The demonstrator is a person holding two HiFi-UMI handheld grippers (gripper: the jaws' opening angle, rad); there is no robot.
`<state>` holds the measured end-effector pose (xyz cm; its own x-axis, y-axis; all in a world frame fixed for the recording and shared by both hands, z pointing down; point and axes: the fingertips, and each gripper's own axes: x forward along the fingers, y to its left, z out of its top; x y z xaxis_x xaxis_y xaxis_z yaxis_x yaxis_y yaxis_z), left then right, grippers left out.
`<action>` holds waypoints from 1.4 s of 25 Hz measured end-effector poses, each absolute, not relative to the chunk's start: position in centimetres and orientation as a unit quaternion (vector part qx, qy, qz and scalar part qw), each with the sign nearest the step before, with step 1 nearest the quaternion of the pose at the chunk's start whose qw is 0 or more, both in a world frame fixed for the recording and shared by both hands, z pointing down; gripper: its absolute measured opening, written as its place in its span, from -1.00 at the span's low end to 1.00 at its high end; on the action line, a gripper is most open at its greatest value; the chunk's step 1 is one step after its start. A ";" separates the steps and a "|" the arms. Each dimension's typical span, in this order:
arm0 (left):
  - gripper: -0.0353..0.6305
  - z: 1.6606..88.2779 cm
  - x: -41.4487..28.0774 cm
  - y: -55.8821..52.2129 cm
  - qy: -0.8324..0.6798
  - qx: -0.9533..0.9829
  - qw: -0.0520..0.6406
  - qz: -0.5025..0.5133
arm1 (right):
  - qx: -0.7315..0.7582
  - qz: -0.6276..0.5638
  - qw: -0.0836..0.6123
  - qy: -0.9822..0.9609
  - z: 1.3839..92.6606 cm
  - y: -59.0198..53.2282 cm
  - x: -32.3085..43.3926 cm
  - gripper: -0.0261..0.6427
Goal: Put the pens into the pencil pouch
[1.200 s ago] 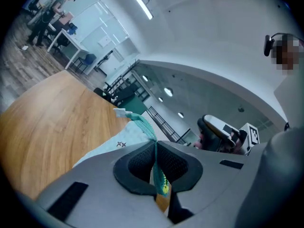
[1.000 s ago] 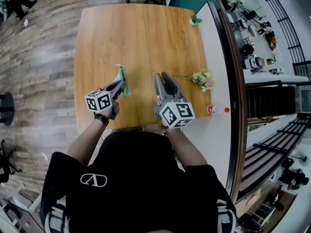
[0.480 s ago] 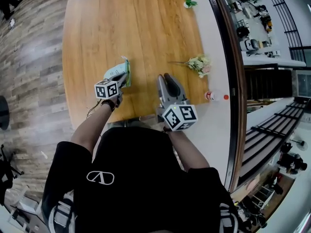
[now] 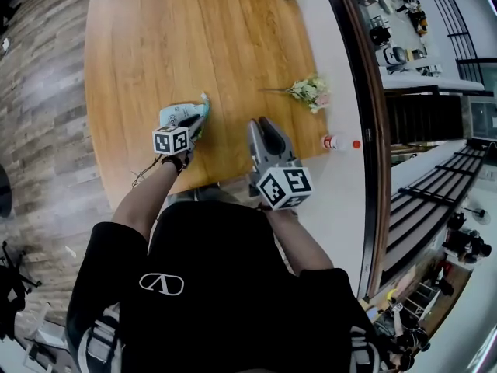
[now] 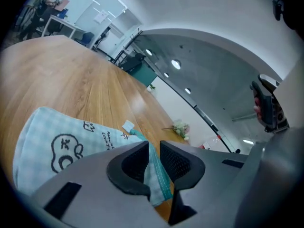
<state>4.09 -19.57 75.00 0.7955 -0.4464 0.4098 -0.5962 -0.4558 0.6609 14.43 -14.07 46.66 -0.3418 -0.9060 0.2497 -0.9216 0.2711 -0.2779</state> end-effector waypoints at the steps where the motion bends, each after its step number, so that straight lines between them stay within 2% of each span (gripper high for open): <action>1: -0.74 74.9 4.2 -19.6 -0.306 0.850 0.421 0.087 | 0.573 0.189 0.021 -0.797 46.6 -14.1 14.5 -0.63; 3: -0.67 74.4 4.2 -19.6 -0.303 0.852 0.419 0.083 | 0.573 0.189 0.020 -0.797 46.5 -14.1 14.6 -0.63; 8: -0.66 70.8 3.6 -19.8 -0.309 0.866 0.389 0.056 | 0.563 0.180 0.016 -0.806 45.9 -14.0 14.1 -0.63; 19: -0.69 51.2 -0.4 -17.7 -0.316 0.934 0.167 -0.011 | 0.513 0.119 0.020 -0.850 44.3 -14.0 12.3 -0.69; 24: -0.85 45.2 -3.1 -15.6 -0.345 0.931 0.108 -0.040 | 0.492 0.102 0.014 -0.864 43.5 -14.3 10.5 -0.75; 30: -0.88 40.7 -5.1 -13.7 -0.379 0.921 0.071 -0.060 | 0.471 0.072 0.005 -0.879 42.0 -13.8 8.6 -0.85; 35: -0.88 38.1 -5.8 -12.5 -0.407 0.910 -0.016 -0.069 | 0.490 0.022 -0.010 -0.871 41.0 -13.5 8.4 -0.92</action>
